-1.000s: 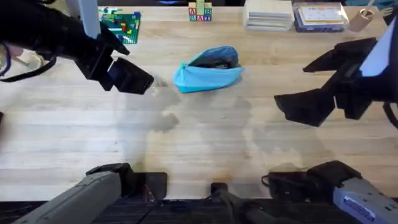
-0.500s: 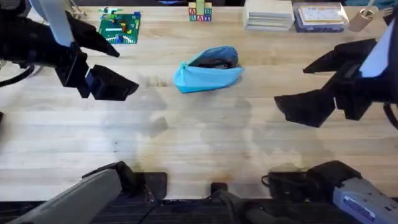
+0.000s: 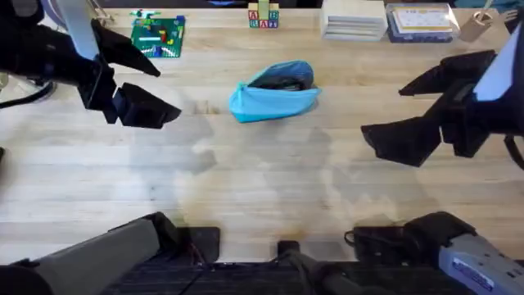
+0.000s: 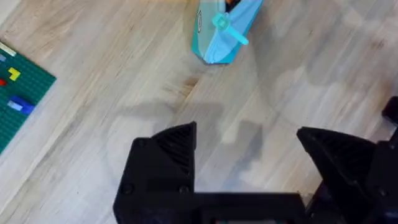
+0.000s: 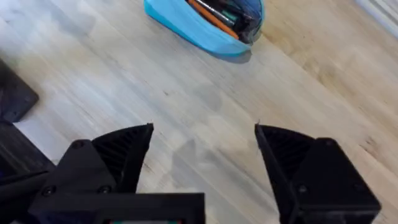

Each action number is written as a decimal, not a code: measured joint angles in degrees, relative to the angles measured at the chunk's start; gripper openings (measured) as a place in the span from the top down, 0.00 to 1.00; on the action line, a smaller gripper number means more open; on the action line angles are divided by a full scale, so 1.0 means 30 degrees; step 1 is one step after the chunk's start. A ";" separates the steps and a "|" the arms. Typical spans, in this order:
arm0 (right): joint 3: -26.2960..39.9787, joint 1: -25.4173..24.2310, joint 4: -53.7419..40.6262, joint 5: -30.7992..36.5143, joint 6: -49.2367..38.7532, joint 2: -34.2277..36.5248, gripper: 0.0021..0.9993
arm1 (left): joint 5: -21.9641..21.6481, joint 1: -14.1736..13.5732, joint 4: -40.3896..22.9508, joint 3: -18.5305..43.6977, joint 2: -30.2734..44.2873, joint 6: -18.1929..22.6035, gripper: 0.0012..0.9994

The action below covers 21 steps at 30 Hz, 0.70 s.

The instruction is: Unzip the bag, pick up the pens from the table one at a time and place them inside, then zip the bag closed.

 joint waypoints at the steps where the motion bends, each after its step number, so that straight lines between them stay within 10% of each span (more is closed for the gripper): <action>1: 0.0000 0.0000 0.0031 0.0000 0.0137 0.0000 0.00 | -0.0014 0.0000 0.0000 0.0000 0.0000 0.0031 0.01; 21: 0.0693 0.0000 0.0198 0.0007 0.4683 0.3088 0.00 | -0.0021 0.0000 0.0350 0.0000 0.0000 0.0123 0.01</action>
